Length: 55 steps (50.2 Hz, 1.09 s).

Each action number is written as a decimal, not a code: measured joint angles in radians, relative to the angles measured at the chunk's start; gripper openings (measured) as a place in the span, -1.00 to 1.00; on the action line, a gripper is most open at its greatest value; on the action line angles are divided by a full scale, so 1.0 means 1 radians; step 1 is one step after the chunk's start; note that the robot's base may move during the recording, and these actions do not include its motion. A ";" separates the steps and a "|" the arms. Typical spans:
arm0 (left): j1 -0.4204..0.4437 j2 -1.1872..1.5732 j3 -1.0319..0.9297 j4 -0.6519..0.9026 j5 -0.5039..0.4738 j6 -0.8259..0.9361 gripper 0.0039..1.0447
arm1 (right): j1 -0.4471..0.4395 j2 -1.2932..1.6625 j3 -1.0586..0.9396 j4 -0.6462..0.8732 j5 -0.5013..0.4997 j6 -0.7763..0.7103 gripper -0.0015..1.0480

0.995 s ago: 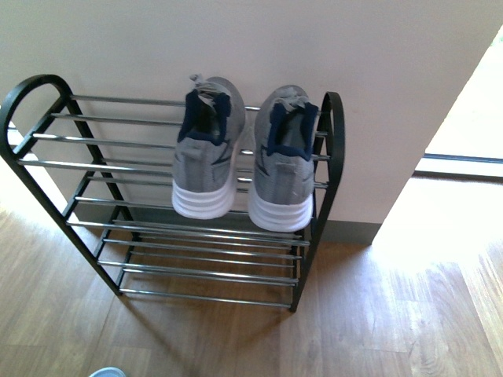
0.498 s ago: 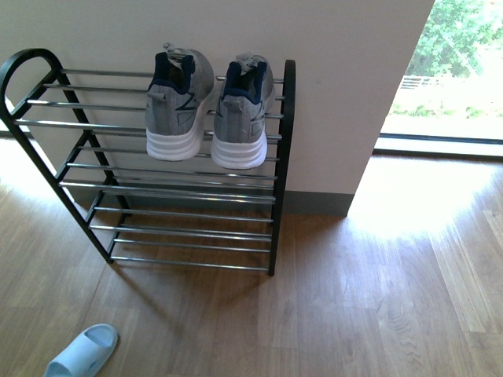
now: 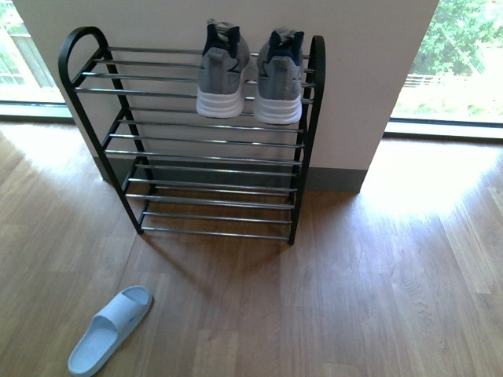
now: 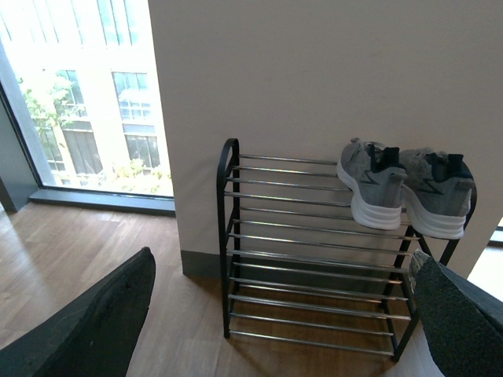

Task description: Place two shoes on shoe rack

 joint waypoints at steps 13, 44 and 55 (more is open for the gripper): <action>0.000 0.000 0.000 0.000 0.000 0.000 0.83 | 0.000 0.000 0.000 -0.001 0.000 0.000 0.82; 0.000 0.000 0.000 0.000 0.000 0.000 0.83 | 0.000 -0.001 0.000 -0.002 -0.003 0.000 0.82; 0.000 0.000 0.000 0.000 0.000 0.000 0.83 | 0.000 -0.001 0.000 -0.002 -0.002 0.000 0.82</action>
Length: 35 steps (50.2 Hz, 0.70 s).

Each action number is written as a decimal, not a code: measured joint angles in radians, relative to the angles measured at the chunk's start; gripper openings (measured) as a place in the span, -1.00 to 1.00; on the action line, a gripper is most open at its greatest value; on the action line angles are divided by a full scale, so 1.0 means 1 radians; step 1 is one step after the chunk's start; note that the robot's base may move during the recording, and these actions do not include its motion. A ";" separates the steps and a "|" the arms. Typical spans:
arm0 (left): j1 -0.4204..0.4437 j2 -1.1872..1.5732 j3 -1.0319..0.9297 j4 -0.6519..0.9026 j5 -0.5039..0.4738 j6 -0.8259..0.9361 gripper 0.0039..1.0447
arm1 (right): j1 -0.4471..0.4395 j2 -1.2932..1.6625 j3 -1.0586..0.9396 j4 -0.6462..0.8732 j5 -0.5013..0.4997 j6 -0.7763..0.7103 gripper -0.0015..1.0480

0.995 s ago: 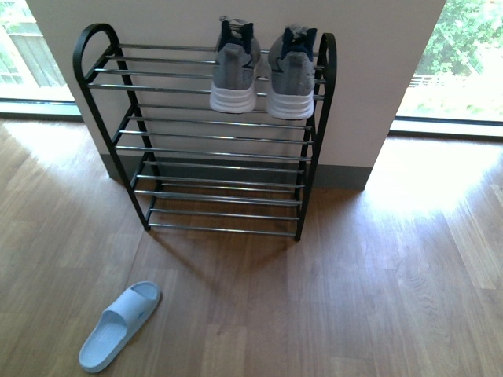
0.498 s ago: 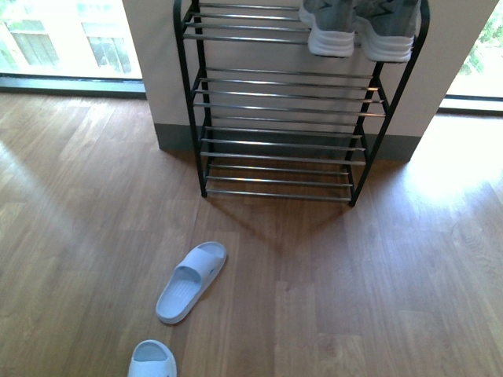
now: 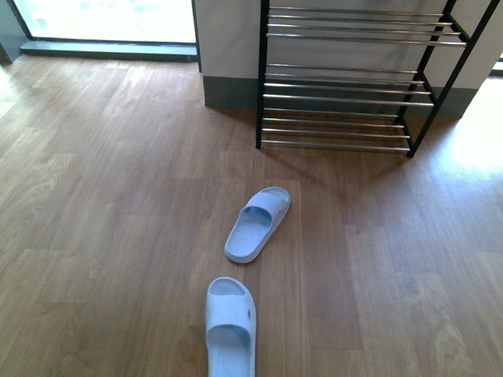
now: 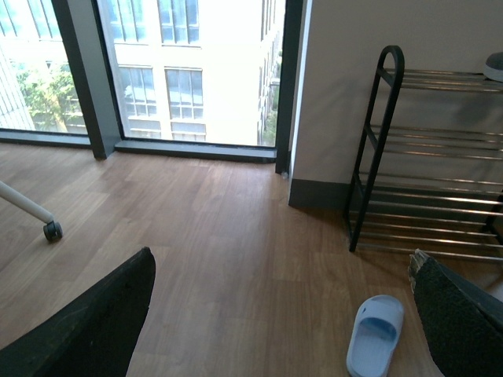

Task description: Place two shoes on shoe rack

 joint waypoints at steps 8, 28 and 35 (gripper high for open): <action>0.000 0.000 0.000 0.000 -0.004 0.000 0.83 | 0.000 -0.001 0.000 0.000 -0.005 0.000 0.82; 0.000 0.000 0.000 0.000 -0.002 0.000 0.83 | -0.001 0.001 0.000 0.000 -0.002 0.000 0.82; 0.000 0.000 0.000 0.000 -0.001 0.000 0.83 | -0.001 0.000 0.000 0.000 -0.002 0.000 0.82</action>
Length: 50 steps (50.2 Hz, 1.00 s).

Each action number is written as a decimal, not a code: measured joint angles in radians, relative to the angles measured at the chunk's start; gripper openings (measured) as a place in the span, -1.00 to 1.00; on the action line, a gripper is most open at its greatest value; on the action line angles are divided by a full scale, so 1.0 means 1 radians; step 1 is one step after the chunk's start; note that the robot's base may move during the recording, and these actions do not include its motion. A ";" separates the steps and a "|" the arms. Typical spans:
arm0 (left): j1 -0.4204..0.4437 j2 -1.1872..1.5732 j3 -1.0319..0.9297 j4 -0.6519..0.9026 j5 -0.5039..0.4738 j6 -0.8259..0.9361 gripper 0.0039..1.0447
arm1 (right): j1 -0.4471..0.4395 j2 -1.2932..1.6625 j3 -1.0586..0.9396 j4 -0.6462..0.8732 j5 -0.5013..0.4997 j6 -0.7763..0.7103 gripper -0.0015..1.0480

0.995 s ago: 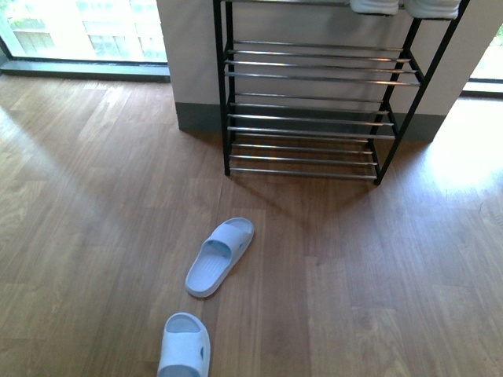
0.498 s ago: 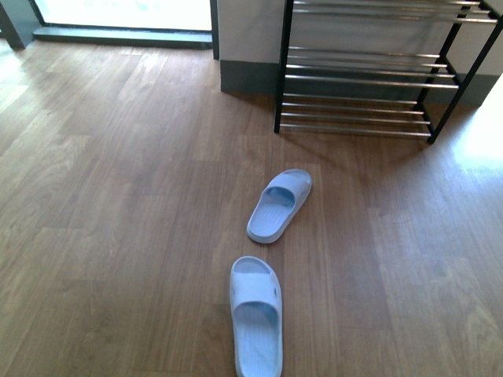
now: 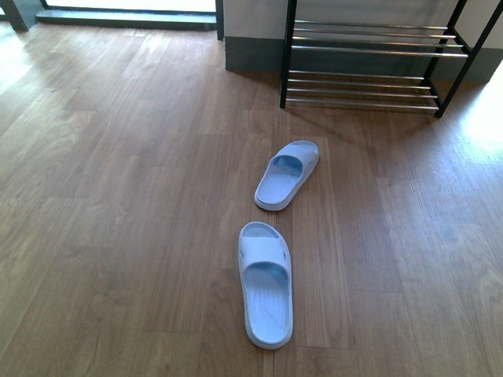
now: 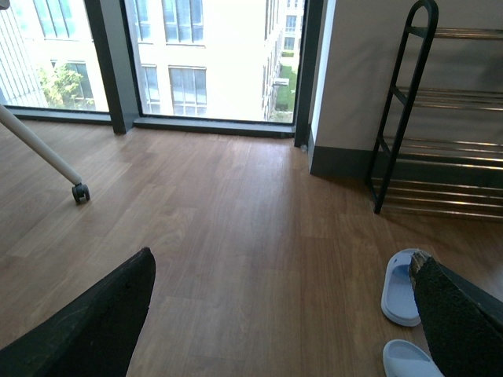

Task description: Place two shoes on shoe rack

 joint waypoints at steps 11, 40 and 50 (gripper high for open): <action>0.000 0.000 0.000 0.000 0.001 0.000 0.83 | 0.000 0.000 0.000 0.000 0.000 0.000 0.82; 0.000 0.000 0.000 0.000 0.001 0.000 0.83 | 0.000 -0.001 0.000 0.000 0.000 0.000 0.82; 0.000 0.000 0.000 0.000 0.000 0.000 0.83 | 0.000 -0.001 0.000 0.000 0.000 0.000 0.82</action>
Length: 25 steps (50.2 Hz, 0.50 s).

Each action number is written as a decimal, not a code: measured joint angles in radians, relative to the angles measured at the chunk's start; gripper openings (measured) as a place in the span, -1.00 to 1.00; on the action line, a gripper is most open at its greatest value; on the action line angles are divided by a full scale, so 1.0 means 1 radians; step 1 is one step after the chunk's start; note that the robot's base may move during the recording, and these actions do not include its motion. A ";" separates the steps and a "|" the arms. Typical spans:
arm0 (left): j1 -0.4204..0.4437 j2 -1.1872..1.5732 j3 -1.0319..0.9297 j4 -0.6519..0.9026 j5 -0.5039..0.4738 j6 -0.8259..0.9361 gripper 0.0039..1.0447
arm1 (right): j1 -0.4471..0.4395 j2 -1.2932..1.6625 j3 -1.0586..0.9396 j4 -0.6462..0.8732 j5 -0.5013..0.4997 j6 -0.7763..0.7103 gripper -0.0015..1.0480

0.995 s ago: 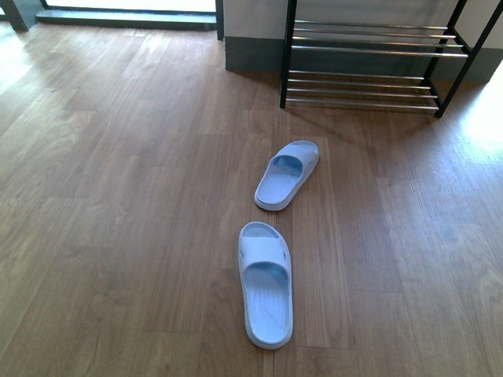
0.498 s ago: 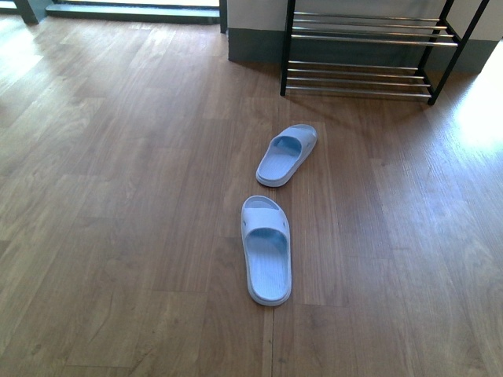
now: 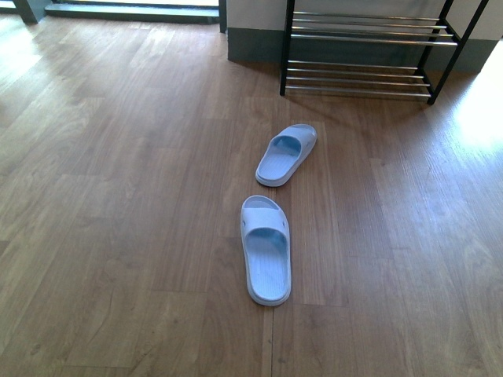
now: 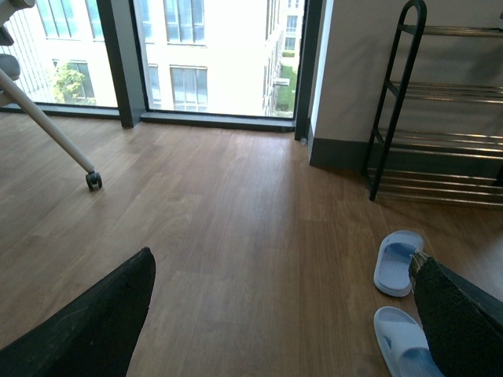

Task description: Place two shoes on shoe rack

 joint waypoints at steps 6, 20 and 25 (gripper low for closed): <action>0.000 0.000 0.000 0.000 0.000 0.000 0.83 | 0.000 0.000 0.000 0.000 0.000 0.000 0.82; 0.000 0.000 0.000 0.000 0.000 0.000 0.83 | 0.000 0.000 0.000 0.000 0.000 0.000 0.82; 0.000 0.000 0.000 0.000 0.000 0.000 0.83 | 0.000 0.000 0.000 0.000 0.000 0.000 0.82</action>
